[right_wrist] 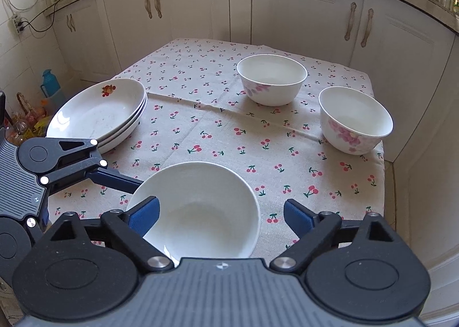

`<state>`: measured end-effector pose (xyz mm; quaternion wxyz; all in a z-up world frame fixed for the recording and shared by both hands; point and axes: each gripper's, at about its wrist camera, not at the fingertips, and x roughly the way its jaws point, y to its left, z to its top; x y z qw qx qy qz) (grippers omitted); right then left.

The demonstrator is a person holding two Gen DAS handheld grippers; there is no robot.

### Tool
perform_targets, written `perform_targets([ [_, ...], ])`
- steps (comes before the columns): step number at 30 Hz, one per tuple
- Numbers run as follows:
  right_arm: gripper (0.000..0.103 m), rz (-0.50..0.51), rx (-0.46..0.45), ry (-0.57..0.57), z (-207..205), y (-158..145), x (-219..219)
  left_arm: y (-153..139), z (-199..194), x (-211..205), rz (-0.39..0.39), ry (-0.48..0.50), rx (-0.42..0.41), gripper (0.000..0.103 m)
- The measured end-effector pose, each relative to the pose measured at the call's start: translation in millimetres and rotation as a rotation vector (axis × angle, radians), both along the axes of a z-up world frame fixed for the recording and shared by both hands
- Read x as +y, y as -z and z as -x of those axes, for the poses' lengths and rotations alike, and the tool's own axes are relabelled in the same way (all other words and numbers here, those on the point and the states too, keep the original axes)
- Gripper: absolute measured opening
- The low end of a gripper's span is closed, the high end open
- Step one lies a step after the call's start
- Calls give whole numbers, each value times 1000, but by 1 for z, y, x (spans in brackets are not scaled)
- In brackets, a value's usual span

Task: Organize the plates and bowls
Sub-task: 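Lower the white bowl onto the cloth and open the right tool, then reach the left tool toward a pink-floral white bowl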

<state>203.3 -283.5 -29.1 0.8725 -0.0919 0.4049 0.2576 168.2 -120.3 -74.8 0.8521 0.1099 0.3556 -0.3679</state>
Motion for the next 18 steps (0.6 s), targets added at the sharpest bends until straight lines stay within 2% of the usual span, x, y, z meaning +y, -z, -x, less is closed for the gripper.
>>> perform_targets([
  [1, 103, -6, -8, 7, 1, -1, -1, -2, 1, 2, -1, 1, 2, 96],
  [12, 103, -24, -160, 95, 15, -16, -7, -34, -5, 22, 17, -21, -1, 98],
  [18, 103, -66, -179, 198, 10, -15, -21, -54, -21, 25, 10, -31, -28, 99],
])
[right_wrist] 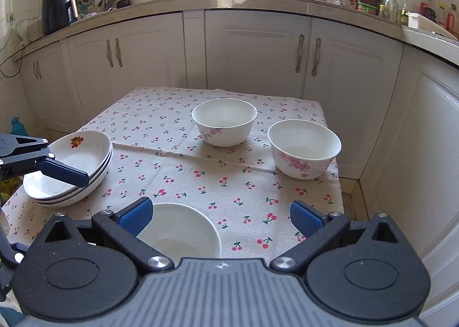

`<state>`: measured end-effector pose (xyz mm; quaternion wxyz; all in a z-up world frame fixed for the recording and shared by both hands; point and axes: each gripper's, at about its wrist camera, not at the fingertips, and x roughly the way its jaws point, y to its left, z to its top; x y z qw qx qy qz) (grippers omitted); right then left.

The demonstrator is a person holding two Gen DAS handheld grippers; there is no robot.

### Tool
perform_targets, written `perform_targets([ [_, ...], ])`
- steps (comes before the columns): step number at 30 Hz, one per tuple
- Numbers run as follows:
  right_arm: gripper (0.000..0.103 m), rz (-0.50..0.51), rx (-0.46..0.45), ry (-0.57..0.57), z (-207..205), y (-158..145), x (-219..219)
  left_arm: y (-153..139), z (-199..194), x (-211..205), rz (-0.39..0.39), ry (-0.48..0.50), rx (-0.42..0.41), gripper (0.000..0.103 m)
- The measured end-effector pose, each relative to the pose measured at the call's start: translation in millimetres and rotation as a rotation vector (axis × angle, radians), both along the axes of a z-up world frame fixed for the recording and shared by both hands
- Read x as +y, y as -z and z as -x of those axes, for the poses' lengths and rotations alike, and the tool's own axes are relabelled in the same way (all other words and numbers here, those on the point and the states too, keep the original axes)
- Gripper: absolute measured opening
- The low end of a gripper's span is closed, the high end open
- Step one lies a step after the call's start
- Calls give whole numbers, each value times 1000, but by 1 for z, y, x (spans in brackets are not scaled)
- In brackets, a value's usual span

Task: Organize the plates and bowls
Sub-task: 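Reach the left tool toward a pink-floral white bowl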

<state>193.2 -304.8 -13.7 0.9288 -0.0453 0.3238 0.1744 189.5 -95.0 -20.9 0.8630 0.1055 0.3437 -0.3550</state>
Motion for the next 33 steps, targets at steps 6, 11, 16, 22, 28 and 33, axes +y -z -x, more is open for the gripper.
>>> perform_targets([
  [6, 103, 29, -46, 104, -5, 7, -9, -13, -26, -11, -25, -9, -7, 99],
  [11, 103, 8, -40, 122, -15, 15, -16, -20, -50, -28, -32, 5, -3, 99],
  [16, 103, 25, -43, 140, -24, 21, -21, -22, -73, -48, -50, 26, -12, 99],
  [22, 103, 13, -35, 144, -34, 26, -31, -22, -93, -70, -65, 49, -12, 99],
  [28, 103, 38, -39, 120, -41, 32, -35, -19, -117, -89, -78, 63, -2, 99],
  [33, 103, 75, -34, 73, -52, 39, -37, -18, -145, -100, -72, 63, 18, 99],
])
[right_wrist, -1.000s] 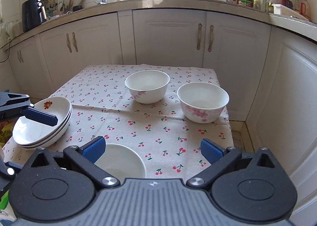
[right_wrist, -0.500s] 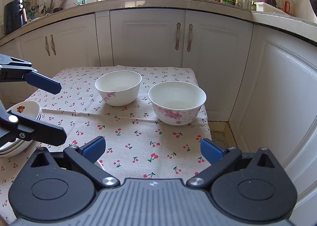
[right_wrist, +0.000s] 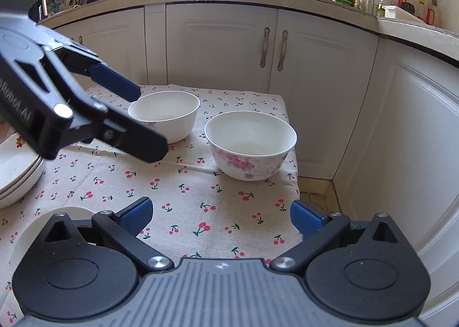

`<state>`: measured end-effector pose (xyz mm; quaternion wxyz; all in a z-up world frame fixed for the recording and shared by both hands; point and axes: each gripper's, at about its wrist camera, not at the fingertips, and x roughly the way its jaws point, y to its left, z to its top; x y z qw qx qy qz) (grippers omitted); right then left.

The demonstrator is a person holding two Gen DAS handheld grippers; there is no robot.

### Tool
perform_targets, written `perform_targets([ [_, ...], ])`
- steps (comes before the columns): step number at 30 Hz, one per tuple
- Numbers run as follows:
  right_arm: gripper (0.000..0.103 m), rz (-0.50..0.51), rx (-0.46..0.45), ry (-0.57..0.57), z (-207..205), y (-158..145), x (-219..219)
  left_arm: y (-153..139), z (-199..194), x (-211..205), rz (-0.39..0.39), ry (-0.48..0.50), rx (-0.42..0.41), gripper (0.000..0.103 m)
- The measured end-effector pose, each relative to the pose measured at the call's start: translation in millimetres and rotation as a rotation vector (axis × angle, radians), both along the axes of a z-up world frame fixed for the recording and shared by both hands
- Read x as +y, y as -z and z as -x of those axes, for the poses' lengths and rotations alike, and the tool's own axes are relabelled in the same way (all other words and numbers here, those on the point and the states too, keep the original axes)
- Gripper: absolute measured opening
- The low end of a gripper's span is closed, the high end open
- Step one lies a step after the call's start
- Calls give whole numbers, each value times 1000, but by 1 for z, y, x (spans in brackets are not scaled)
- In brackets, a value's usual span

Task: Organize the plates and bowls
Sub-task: 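Reach the left tool toward a pink-floral white bowl, then close the left tool on the rim of the pink-floral bowl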

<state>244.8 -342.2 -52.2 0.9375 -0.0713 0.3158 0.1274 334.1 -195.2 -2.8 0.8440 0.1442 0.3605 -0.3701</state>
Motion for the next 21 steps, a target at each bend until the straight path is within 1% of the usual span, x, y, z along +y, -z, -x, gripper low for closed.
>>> perform_targets([
  [6, 103, 59, -12, -53, -21, 6, 0, 7, -43, -18, -8, -12, 36, 99],
  [11, 103, 82, -3, -72, -46, 13, -6, 17, -71, -38, -48, -5, 55, 99],
  [16, 103, 57, 18, -64, -69, 20, -13, 27, -91, -53, -67, 6, 71, 99],
  [21, 103, 44, 21, -63, -79, 24, -16, 35, -103, -60, -68, 11, 99, 98],
])
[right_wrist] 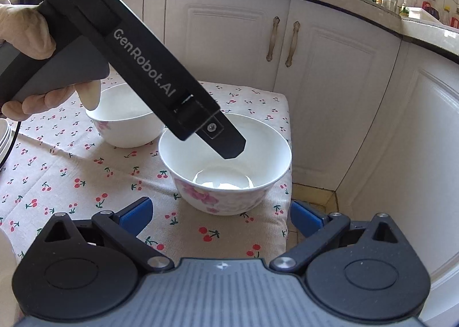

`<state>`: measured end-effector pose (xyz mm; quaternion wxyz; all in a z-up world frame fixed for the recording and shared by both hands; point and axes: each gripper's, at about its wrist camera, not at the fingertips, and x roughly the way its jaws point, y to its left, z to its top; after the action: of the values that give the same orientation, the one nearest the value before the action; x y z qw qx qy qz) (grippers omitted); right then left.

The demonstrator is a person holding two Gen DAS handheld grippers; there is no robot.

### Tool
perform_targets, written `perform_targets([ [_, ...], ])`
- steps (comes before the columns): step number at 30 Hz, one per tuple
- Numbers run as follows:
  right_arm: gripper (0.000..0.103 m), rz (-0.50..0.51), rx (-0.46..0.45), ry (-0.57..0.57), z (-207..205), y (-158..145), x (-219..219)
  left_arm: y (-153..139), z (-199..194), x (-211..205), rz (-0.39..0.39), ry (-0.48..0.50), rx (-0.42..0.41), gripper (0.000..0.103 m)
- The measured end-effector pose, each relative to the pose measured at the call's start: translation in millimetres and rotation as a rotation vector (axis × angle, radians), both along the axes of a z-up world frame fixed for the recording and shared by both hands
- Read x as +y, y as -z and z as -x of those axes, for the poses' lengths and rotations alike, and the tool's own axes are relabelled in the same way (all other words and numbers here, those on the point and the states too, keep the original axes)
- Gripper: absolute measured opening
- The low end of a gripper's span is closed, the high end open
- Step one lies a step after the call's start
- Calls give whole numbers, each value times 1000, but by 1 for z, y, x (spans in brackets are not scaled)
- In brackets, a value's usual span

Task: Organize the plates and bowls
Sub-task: 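Close the left tool on the rim of the pink-floral bowl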

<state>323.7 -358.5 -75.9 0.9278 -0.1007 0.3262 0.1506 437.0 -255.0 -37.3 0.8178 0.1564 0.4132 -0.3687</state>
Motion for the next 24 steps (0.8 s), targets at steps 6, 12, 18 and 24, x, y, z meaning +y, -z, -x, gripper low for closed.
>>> perform_targets([
  [6, 103, 8, -10, -7, -3, 2, -1, 9, -8, -2, 1, 12, 30, 97],
  [12, 103, 1, -29, -14, -8, 1, -2, 13, -15, -4, -5, 22, 53, 90],
  [18, 100, 3, -53, -28, -10, 0, -1, 14, -18, -7, 2, 34, 79, 88],
  [24, 90, 13, -58, -33, -14, 0, 2, 17, -21, -11, 0, 42, 96, 86],
])
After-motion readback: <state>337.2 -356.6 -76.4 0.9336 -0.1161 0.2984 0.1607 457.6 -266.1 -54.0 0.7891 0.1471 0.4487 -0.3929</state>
